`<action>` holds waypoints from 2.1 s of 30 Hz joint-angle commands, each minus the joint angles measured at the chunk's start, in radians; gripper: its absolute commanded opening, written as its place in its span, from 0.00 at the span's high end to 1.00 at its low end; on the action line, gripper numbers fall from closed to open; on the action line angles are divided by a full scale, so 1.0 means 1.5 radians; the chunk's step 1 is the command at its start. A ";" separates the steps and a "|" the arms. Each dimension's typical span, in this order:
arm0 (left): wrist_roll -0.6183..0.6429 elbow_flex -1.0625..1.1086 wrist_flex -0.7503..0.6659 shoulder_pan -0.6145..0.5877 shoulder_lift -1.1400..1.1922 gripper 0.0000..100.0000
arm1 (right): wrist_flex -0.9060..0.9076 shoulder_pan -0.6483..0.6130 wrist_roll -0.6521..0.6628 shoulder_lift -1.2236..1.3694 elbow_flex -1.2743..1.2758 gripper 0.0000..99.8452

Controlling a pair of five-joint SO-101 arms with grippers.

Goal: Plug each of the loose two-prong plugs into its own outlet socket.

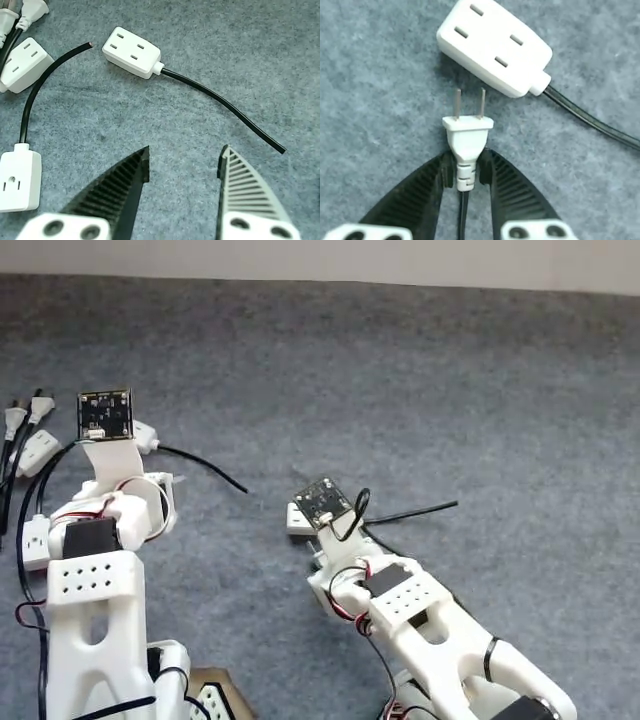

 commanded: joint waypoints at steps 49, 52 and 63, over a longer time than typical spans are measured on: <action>-0.086 -0.484 0.387 0.062 0.398 0.76 | 0.090 -0.041 0.206 -0.220 -0.185 0.99; -0.069 -0.453 0.324 0.062 0.400 0.76 | 0.081 -0.041 0.179 -0.364 -0.115 0.99; -0.072 -0.192 0.006 0.213 0.278 0.76 | 0.071 -0.041 0.179 -0.363 -0.072 0.99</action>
